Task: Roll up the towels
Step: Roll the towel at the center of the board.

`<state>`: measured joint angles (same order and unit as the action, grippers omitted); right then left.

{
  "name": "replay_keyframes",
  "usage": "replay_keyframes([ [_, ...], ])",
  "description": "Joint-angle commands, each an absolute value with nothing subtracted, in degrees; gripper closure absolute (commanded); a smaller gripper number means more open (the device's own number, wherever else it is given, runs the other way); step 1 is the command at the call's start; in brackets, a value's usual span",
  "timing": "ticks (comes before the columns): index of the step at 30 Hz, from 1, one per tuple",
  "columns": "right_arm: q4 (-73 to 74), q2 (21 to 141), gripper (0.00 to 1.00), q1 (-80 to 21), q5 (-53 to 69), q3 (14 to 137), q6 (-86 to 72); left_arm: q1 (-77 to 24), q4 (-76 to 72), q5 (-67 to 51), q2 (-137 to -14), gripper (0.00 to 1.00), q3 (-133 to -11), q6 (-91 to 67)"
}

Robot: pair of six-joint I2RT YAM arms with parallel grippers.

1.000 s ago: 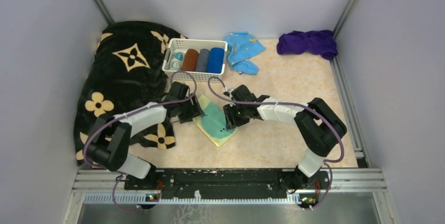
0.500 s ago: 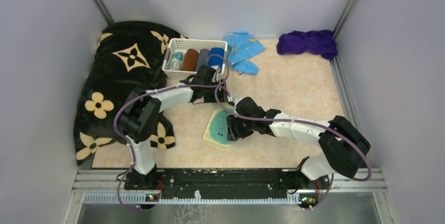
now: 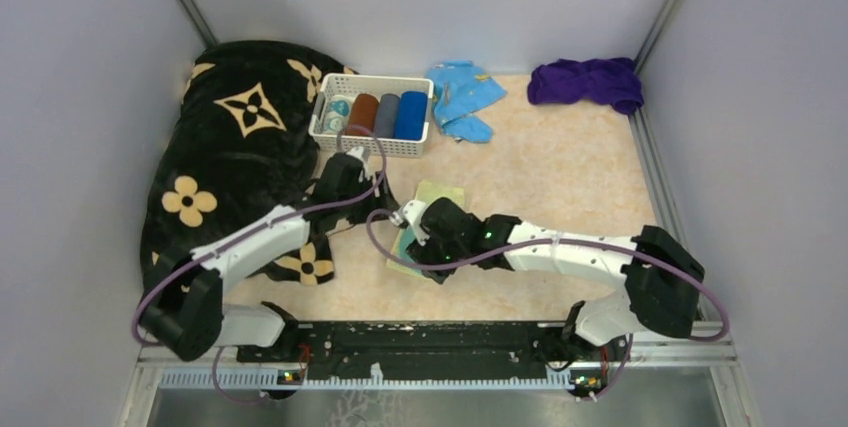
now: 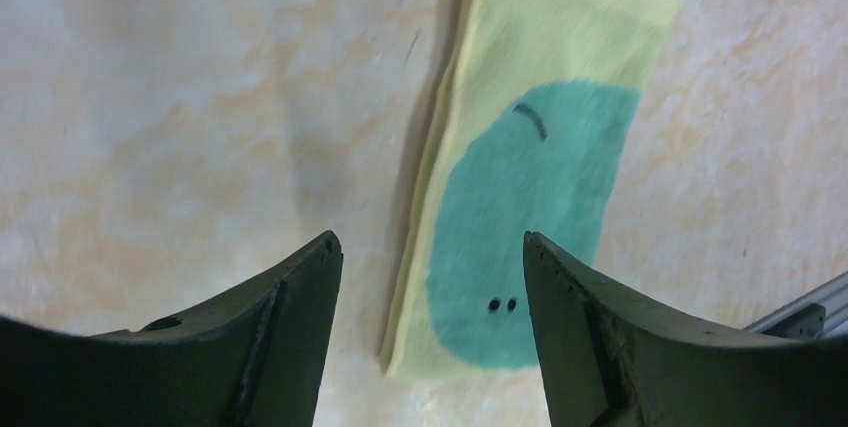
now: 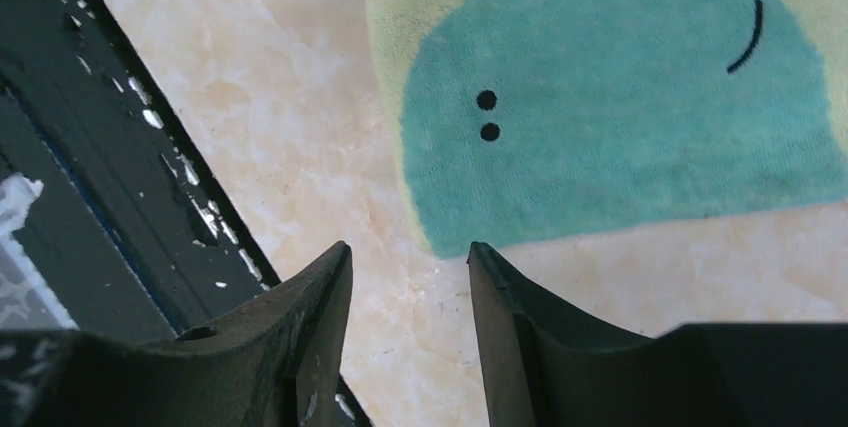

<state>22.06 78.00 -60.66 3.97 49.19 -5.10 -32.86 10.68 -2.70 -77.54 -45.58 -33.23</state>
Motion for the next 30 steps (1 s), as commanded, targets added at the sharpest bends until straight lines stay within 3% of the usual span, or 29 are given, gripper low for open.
replay_keyframes([
  [1,21.15,82.99,0.54,-63.82,-0.82,52.29,1.25,-32.01,14.18,-3.43,-70.27,0.27,-37.72,-40.99],
  [10,18.68,91.37,0.56,-68.16,-2.42,52.67,3.85,-31.74,19.94,0.62,-57.72,0.25,-28.29,-52.19],
  [18,20.01,98.68,0.60,-69.52,-7.98,52.67,1.63,-31.68,23.58,1.83,-54.80,0.24,-25.69,-58.87],
  [23,18.98,101.00,0.71,-69.63,-6.84,54.31,-1.24,-31.76,23.05,-0.64,-55.99,0.24,-25.83,-61.77],
  [28,10.34,97.53,0.98,-65.45,6.51,52.59,-7.65,-31.73,21.98,-3.43,-58.84,0.24,-26.41,-64.64],
  [30,7.57,96.67,1.00,-63.95,9.90,51.95,-10.45,-31.75,20.84,-5.02,-59.83,0.24,-26.70,-65.67],
])
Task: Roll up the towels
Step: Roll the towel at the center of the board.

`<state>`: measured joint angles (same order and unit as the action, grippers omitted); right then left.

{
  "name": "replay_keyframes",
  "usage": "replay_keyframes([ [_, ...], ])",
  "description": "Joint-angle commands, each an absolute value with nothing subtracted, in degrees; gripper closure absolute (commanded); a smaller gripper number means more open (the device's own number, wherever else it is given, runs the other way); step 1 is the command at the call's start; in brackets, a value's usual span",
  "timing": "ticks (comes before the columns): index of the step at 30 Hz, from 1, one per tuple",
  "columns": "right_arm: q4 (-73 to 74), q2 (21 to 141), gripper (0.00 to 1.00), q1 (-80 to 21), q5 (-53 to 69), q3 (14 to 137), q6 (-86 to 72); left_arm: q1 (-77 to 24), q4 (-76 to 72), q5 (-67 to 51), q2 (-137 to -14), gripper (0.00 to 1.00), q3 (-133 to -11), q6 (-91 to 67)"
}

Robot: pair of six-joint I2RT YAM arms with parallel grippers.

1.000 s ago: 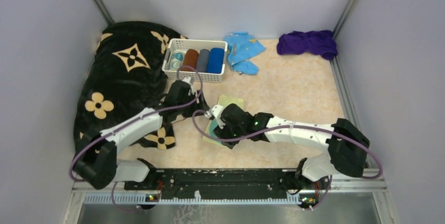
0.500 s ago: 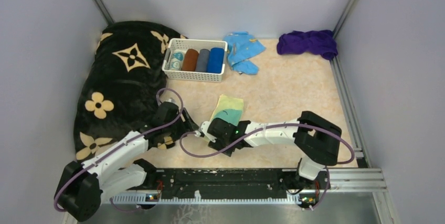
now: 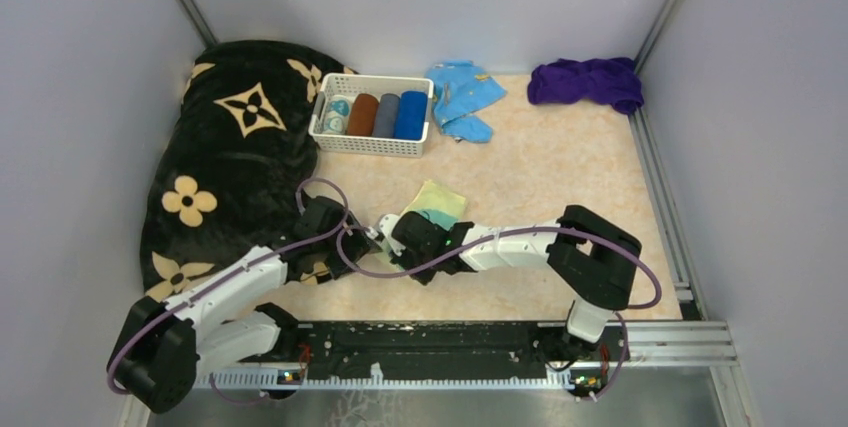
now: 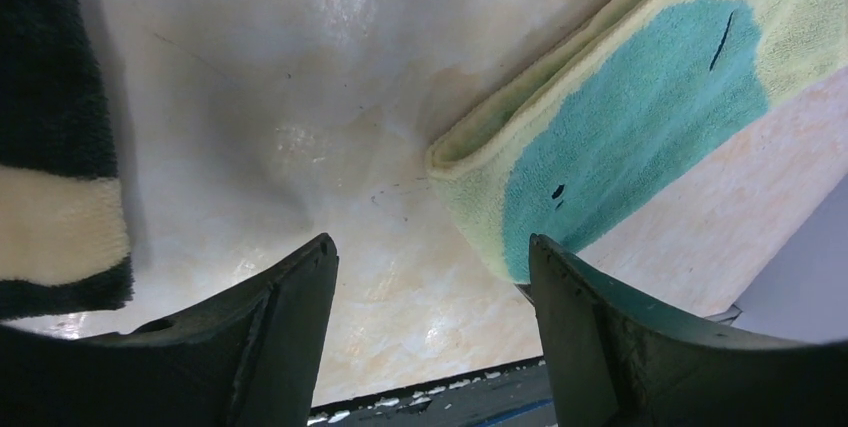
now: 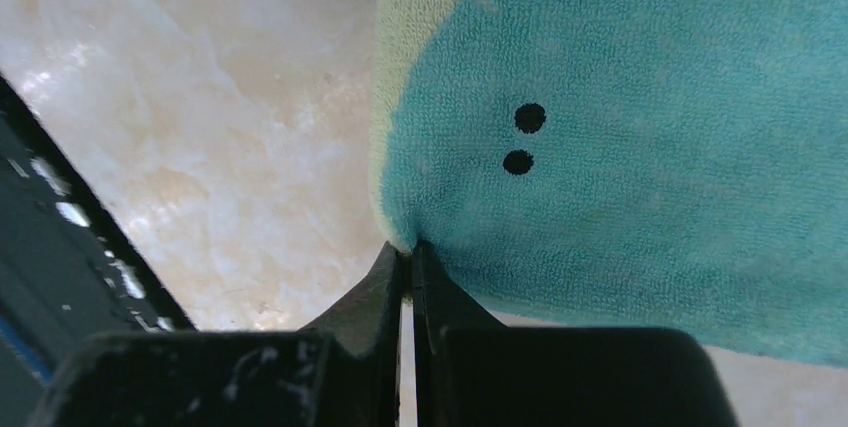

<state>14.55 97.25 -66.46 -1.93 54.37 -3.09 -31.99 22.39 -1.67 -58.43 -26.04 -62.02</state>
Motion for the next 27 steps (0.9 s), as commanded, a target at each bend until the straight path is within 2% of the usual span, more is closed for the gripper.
replay_keyframes([
  [1,6.09,96.40,1.00,-63.06,11.94,51.52,-11.91,-31.74,20.38,-5.75,-60.22,0.24,-26.90,-65.96],
  [10,-9.09,95.23,1.00,-56.14,25.51,44.19,-24.61,-32.12,19.33,-7.32,-61.07,0.26,-25.70,-71.33],
  [20,-16.49,95.26,1.00,-52.17,29.62,39.93,-30.10,-33.32,14.44,-6.75,-66.73,0.37,-27.61,-74.11],
  [25,-20.58,95.22,1.00,-51.03,32.21,38.43,-32.68,-34.00,13.36,-4.89,-70.18,0.46,-27.91,-74.85],
  [27,-21.30,95.20,1.00,-50.83,32.94,38.24,-33.34,-34.01,13.04,-4.08,-71.28,0.54,-27.98,-75.25],
])
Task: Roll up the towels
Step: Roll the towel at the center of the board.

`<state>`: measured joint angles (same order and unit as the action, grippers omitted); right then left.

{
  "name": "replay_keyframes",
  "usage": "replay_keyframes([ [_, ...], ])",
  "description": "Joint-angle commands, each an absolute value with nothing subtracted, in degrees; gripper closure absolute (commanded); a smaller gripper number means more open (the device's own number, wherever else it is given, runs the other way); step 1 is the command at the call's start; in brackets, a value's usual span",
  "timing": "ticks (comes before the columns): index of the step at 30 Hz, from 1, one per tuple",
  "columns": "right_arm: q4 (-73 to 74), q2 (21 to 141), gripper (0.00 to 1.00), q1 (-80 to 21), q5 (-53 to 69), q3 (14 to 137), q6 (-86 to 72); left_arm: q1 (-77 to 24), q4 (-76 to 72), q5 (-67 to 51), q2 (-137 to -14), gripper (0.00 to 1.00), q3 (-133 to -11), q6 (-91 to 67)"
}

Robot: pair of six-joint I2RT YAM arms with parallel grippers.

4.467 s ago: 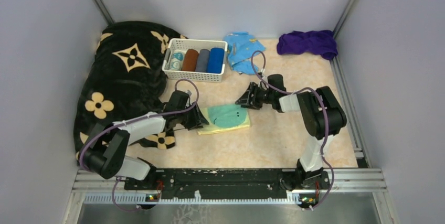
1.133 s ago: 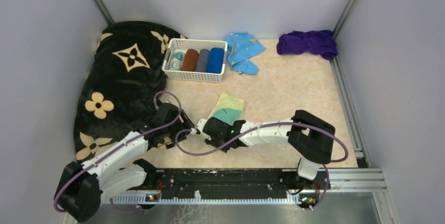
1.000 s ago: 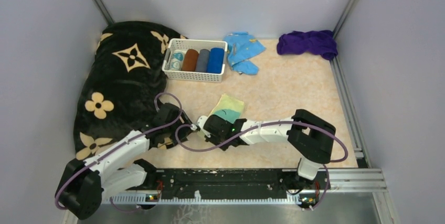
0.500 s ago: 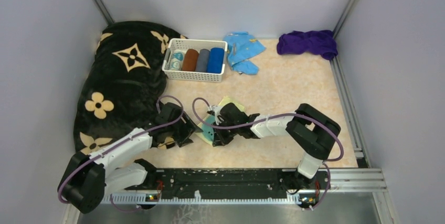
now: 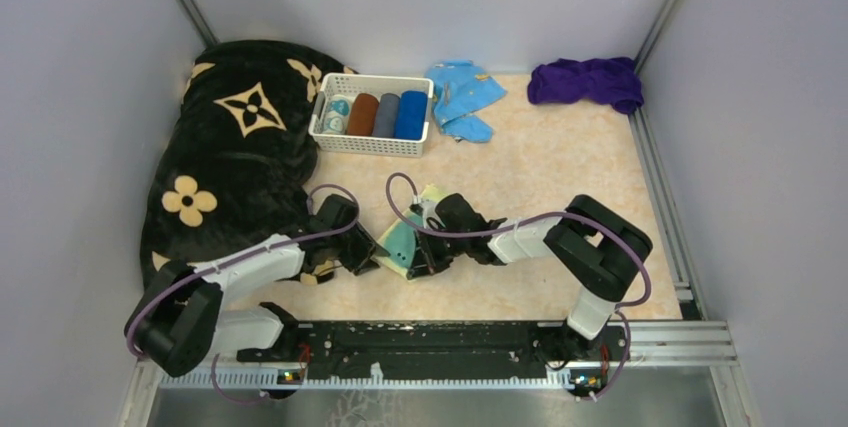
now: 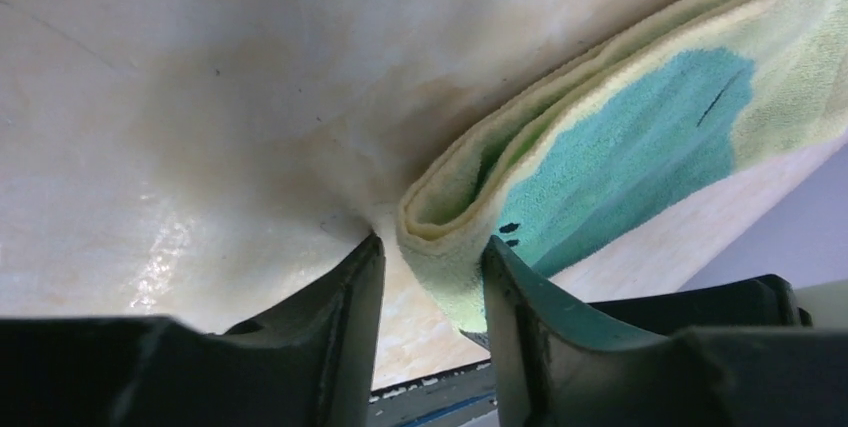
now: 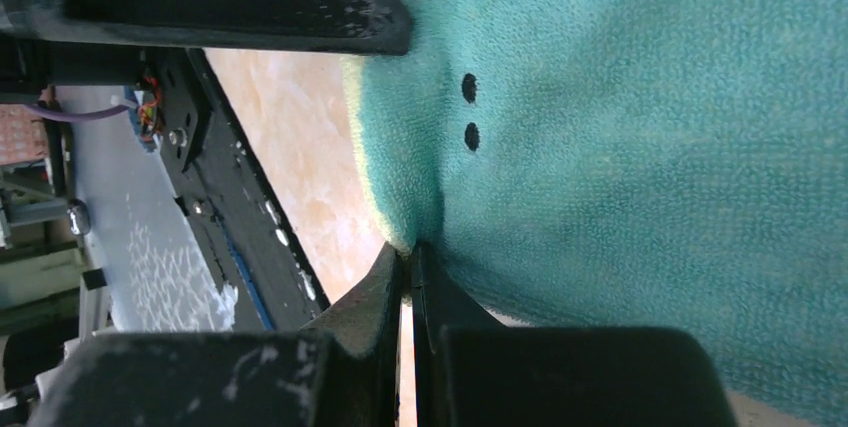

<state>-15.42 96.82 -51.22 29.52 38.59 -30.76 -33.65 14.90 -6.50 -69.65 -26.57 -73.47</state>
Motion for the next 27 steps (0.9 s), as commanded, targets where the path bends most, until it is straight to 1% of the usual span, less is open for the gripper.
replay_keyframes([
  [1,-21.77,95.24,1.00,-50.85,33.44,38.17,-33.60,-34.01,12.93,-3.74,-71.82,0.58,-28.08,-75.33],
  [5,-23.04,95.24,1.00,-50.57,34.85,37.95,-34.60,-34.01,14.60,-1.11,-72.85,0.79,-29.64,-74.55],
  [6,-23.07,95.19,1.00,-50.42,35.01,38.01,-34.82,-34.01,15.54,-0.33,-72.65,0.82,-30.12,-74.11],
  [8,-23.38,95.26,1.00,-50.04,35.59,37.82,-35.30,-34.01,17.22,1.33,-71.87,0.82,-30.61,-73.56],
  [9,-23.69,95.26,1.00,-49.72,36.05,37.61,-35.70,-34.01,18.10,1.99,-71.23,0.79,-30.79,-73.28],
  [14,-28.58,96.42,1.00,-46.50,39.90,35.77,-40.27,-34.01,22.05,4.78,-65.97,0.49,-31.29,-70.59],
  [16,-30.30,98.01,1.00,-45.35,41.53,35.45,-42.44,-34.01,23.49,5.06,-63.57,0.41,-31.14,-69.37],
  [19,-34.41,101.33,1.00,-43.90,44.28,34.67,-46.18,-34.01,24.20,4.12,-60.28,0.35,-30.26,-66.75],
  [23,-41.32,105.51,1.00,-42.20,46.58,32.89,-51.37,-34.04,23.54,1.43,-56.88,0.33,-27.43,-63.56],
  [27,-44.09,108.14,1.00,-40.88,47.26,31.70,-53.76,-34.01,22.68,-0.10,-52.22,0.32,-23.88,-62.18],
])
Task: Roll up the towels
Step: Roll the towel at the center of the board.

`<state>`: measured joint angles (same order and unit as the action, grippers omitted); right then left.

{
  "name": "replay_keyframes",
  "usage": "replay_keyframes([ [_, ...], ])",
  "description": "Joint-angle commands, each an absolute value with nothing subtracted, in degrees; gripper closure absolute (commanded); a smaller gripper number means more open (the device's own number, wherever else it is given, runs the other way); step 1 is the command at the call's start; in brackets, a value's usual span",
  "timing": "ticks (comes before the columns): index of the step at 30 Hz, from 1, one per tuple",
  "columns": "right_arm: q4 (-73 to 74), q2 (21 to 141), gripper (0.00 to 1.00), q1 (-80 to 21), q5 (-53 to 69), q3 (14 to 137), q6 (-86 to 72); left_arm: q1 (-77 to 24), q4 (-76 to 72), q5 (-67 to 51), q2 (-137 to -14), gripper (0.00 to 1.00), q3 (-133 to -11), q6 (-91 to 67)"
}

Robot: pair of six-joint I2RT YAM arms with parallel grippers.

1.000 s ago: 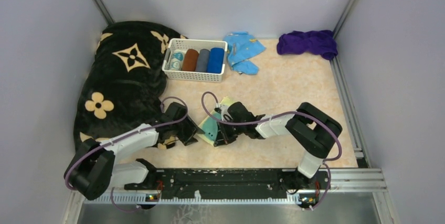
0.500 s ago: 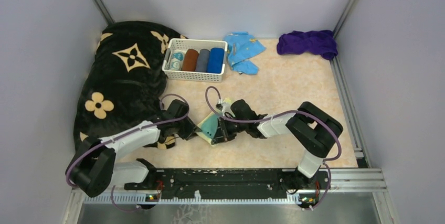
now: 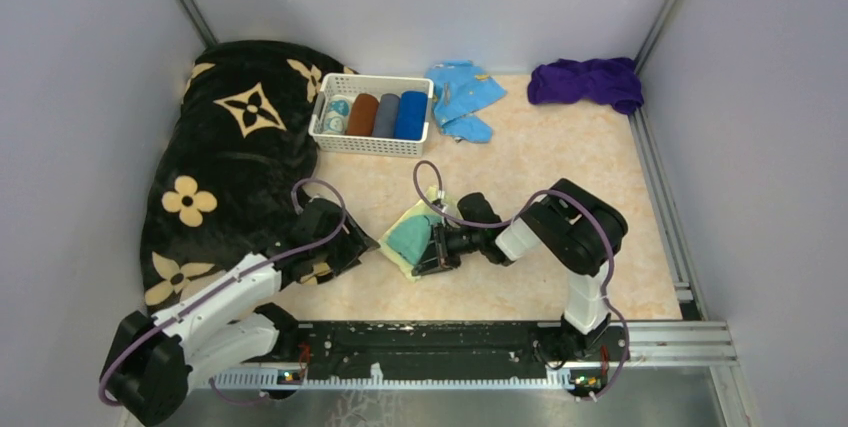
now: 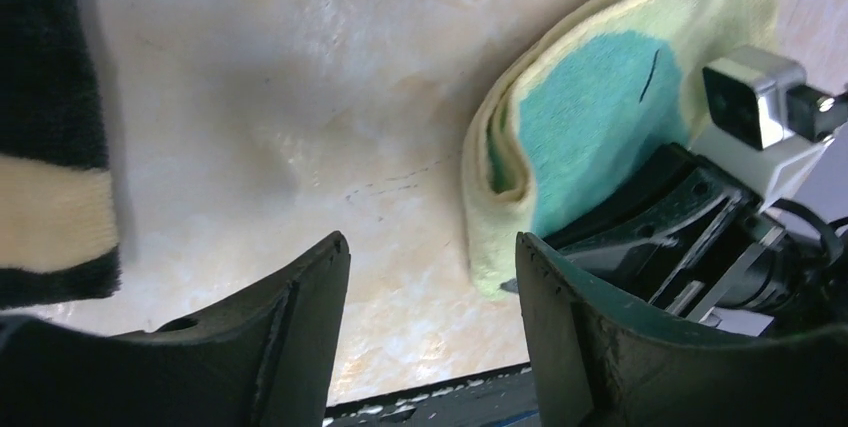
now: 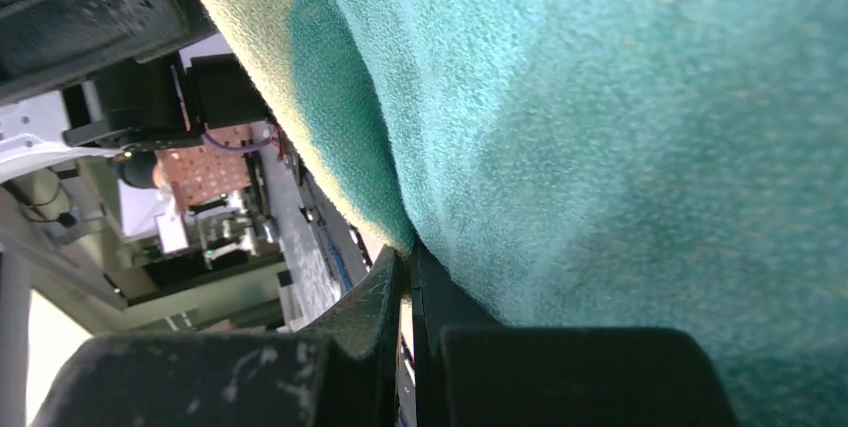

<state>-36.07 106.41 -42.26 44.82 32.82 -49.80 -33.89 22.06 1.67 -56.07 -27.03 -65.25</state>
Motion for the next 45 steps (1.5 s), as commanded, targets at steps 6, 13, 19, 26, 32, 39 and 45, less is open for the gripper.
replay_keyframes([
  [6,-43.67,108.83,1.00,-39.95,47.20,31.50,-54.50,-34.01,14.30,-4.28,-46.33,0.32,-17.92,-58.78],
  [13,-39.34,108.31,1.00,-39.91,46.52,33.14,-52.58,-34.01,5.63,-6.88,-52.47,0.32,-17.96,-56.49],
  [19,-35.34,106.52,1.00,-39.93,45.92,34.45,-50.59,-34.02,2.08,-6.76,-60.66,0.37,-20.59,-55.82],
  [26,-19.29,100.81,0.93,-40.05,41.68,38.84,-41.54,-34.01,0.88,-4.88,-63.55,0.36,-21.03,-58.45],
  [32,0.19,93.56,0.77,-43.66,31.18,46.43,-29.22,-34.01,1.31,-4.30,-67.58,0.38,-20.95,-61.25],
  [39,12.05,88.21,0.69,-51.37,14.57,53.75,-20.13,-34.01,2.01,-3.71,-73.25,0.37,-22.64,-62.78],
  [45,14.42,87.46,0.65,-61.37,-0.09,56.73,-12.75,-34.01,3.85,-3.52,-76.35,0.40,-23.11,-64.65],
])
